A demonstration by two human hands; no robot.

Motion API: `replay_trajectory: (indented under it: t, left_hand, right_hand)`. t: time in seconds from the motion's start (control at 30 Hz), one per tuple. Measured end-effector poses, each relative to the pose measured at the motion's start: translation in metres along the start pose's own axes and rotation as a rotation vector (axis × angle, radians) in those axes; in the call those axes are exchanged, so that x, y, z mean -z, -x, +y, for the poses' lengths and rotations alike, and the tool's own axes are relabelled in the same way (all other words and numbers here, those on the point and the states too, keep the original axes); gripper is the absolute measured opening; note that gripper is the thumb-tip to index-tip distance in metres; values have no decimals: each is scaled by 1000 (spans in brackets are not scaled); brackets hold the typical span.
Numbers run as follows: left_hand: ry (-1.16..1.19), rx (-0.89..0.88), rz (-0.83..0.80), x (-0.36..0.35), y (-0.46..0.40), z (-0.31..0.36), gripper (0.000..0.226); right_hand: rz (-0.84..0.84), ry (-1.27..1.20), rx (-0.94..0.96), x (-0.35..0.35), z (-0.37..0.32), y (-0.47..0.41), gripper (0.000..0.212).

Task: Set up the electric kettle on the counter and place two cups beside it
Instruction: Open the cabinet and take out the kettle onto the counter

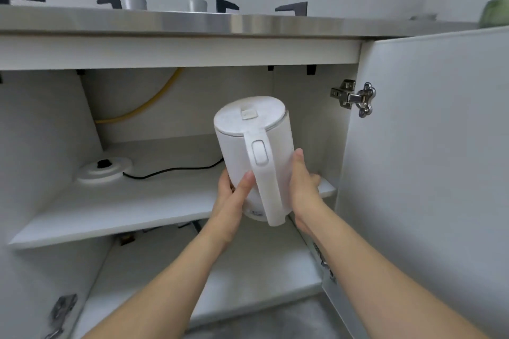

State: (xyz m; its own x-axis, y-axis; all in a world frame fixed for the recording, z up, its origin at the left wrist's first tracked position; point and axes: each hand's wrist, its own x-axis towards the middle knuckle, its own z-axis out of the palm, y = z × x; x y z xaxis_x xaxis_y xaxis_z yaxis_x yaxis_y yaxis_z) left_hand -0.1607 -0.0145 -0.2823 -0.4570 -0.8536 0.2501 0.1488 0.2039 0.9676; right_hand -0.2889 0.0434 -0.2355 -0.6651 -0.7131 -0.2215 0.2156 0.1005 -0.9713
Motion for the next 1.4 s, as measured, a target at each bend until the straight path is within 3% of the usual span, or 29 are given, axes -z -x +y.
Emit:
replay_trajectory:
  t: [0.1, 0.2, 0.43, 0.57, 0.67, 0.77, 0.83, 1.03, 1.13, 1.3, 1.4]
  left_hand:
    - [17, 23, -10, 9, 27, 24, 73]
    - [20, 103, -55, 13, 49, 67, 71]
    - [67, 423, -60, 14, 107, 227, 77]
    - [59, 549, -83, 20, 140, 339, 91]
    - [46, 650, -107, 24, 162, 418, 84]
    - [39, 733, -118, 35, 176, 494, 59]
    - [43, 766, -64, 57, 185, 542, 55]
    - [10, 752, -55, 86, 197, 577, 56]
    - [30, 729, -37, 134, 203, 586, 75]
    - [33, 706, -27, 219, 188, 607, 54]
    - [76, 732, 52, 252, 170, 612, 66]
  right_hand:
    - [-21, -17, -112, 3, -5, 29, 97]
    - [-12, 34, -155, 3, -35, 67, 98]
    - [-48, 273, -285, 8, -150, 170, 89]
    - [-69, 267, -422, 17, -220, 249, 78]
    - [-81, 257, -509, 21, -266, 307, 71]
    - [-121, 240, -582, 15, -317, 354, 75]
    - [-186, 265, -603, -4, -356, 387, 68]
    - [-234, 278, -557, -26, -368, 408, 52]
    - [-250, 269, -532, -73, -371, 426, 54]
    - [-274, 231, -463, -160, -374, 444, 52]
    - [-278, 227, -469, -204, -380, 441, 61]
